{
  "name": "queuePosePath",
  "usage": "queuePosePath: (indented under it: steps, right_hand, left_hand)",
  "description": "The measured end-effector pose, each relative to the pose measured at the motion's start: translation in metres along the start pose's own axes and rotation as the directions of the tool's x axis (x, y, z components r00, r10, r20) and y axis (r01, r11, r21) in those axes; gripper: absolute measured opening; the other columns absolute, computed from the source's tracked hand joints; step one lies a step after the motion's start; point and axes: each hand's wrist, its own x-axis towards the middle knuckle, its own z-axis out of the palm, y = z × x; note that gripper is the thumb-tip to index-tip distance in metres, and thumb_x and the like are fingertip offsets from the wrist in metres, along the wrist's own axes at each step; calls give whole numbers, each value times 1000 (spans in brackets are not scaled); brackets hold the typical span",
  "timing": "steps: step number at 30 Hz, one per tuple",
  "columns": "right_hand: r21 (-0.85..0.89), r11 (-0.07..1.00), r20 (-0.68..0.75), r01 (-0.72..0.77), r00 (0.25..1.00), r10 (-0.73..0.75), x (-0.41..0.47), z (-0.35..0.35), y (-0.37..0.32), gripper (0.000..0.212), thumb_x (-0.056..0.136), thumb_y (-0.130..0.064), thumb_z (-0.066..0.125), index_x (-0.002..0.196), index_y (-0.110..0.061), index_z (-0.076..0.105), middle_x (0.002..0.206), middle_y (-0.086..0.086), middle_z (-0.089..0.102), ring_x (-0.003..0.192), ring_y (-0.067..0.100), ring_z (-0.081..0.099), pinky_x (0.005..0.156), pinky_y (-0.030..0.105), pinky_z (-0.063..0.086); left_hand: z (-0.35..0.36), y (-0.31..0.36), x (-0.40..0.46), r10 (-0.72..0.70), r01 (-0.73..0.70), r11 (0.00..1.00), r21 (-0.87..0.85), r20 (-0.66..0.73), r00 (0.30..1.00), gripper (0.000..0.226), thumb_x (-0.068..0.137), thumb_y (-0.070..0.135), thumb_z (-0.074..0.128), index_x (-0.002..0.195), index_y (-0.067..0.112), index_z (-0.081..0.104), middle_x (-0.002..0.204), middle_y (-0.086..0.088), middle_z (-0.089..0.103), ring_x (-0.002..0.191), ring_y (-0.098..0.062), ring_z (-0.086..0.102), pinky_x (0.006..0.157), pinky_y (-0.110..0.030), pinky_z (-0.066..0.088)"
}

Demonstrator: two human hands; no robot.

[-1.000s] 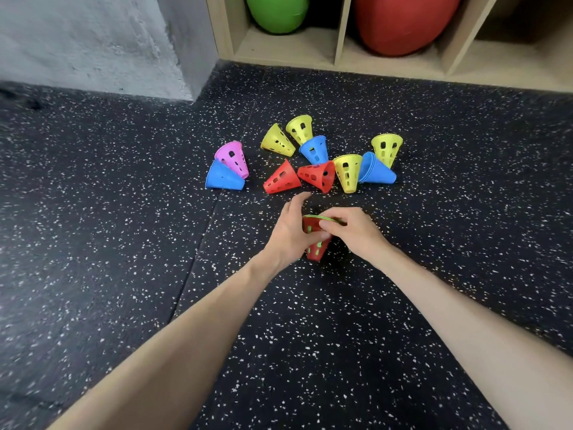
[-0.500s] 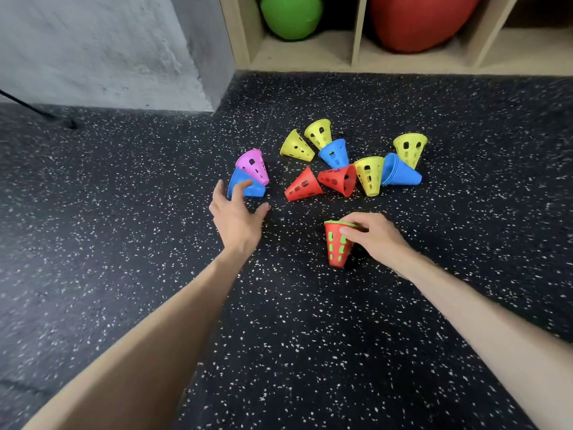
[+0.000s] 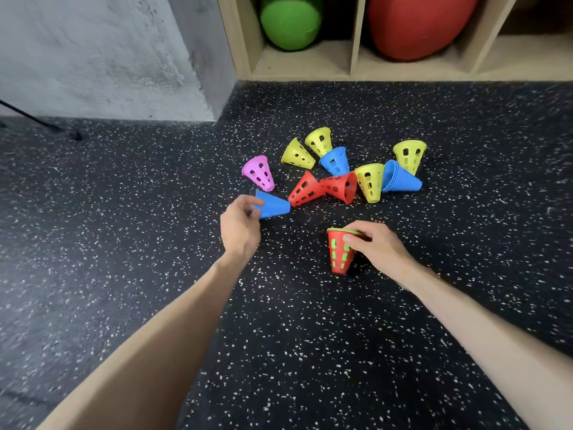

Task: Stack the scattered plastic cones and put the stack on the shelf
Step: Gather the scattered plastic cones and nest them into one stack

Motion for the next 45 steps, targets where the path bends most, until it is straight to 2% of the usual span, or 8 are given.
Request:
queuePosePath:
  steps: [4, 10, 16, 23, 29, 33, 37, 45]
  right_hand:
    - [65, 997, -96, 30, 995, -24, -7, 1, 0, 14, 98, -26, 63, 106, -25, 75, 106, -14, 72, 104, 5, 61, 84, 26, 41]
    - [163, 984, -384, 76, 923, -7, -13, -5, -3, 16, 100, -31, 61, 107, -27, 74, 104, -16, 72, 104, 5, 65, 96, 35, 50]
    - [162, 983, -530, 86, 848, 14, -17, -3, -21, 16, 99, -30, 59, 103, -20, 71, 102, -12, 70, 100, 13, 61, 93, 38, 47]
    - [144, 988, -344, 54, 939, -1, -21, 10, -18, 16, 98, -33, 61, 101, -26, 75, 99, -15, 73, 98, 7, 66, 88, 34, 50]
    - [-14, 996, -7, 83, 997, -83, -24, 38, -9, 27, 103, -22, 48, 82, -10, 62, 73, 7, 54, 69, 13, 44, 67, 37, 36]
    - [-31, 993, 3, 113, 994, -113, -16, 34, -5, 26, 104, -22, 46, 99, -7, 67, 95, 18, 64, 77, 20, 51, 73, 39, 41]
    - [-13, 988, -22, 157, 987, -157, -8, 24, -4, 25, 103, -19, 47, 90, -11, 67, 78, 6, 59, 72, 14, 46, 71, 38, 39]
    - [51, 983, -146, 176, 975, -167, 28, -13, -10, 24, 104, -21, 52, 106, -24, 76, 102, -15, 72, 96, 1, 66, 91, 30, 53]
  left_hand:
    - [4, -1, -15, 134, -135, 990, 26, 46, 990, 33, 96, -2, 58, 118, 22, 64, 82, 8, 65, 86, -20, 63, 78, -28, 47]
    - [4, 15, -48, 293, -307, 951, 40, 202, 935, 40, 92, -12, 46, 99, 11, 77, 86, 17, 60, 79, -5, 54, 69, -2, 36]
    - [31, 24, -85, 303, -308, 951, -44, 352, 886, 21, 95, 1, 64, 103, 20, 70, 130, -2, 48, 119, -3, 44, 93, 3, 27]
    - [35, 15, -96, 112, -76, 992, -101, 419, 901, 80, 87, 16, 81, 152, 20, 35, 140, 6, 44, 123, -6, 47, 101, -18, 36]
    - [37, 7, -100, 150, -150, 988, -33, 417, 896, 76, 87, 14, 80, 150, 25, 40, 128, 0, 66, 112, -19, 61, 92, -21, 42]
    - [42, 6, -99, 256, -262, 964, -40, 404, 878, 73, 89, 16, 76, 149, 36, 39, 119, 1, 65, 108, -18, 59, 98, -35, 48]
    - [51, 5, -95, 318, -322, 945, -51, 363, 876, 69, 92, 27, 74, 148, 44, 39, 121, 2, 61, 108, -14, 55, 95, -29, 46]
    - [74, 14, -92, 311, -294, 950, -105, 254, 916, 64, 91, 34, 74, 146, 38, 41, 125, 7, 56, 110, -4, 48, 91, -22, 42]
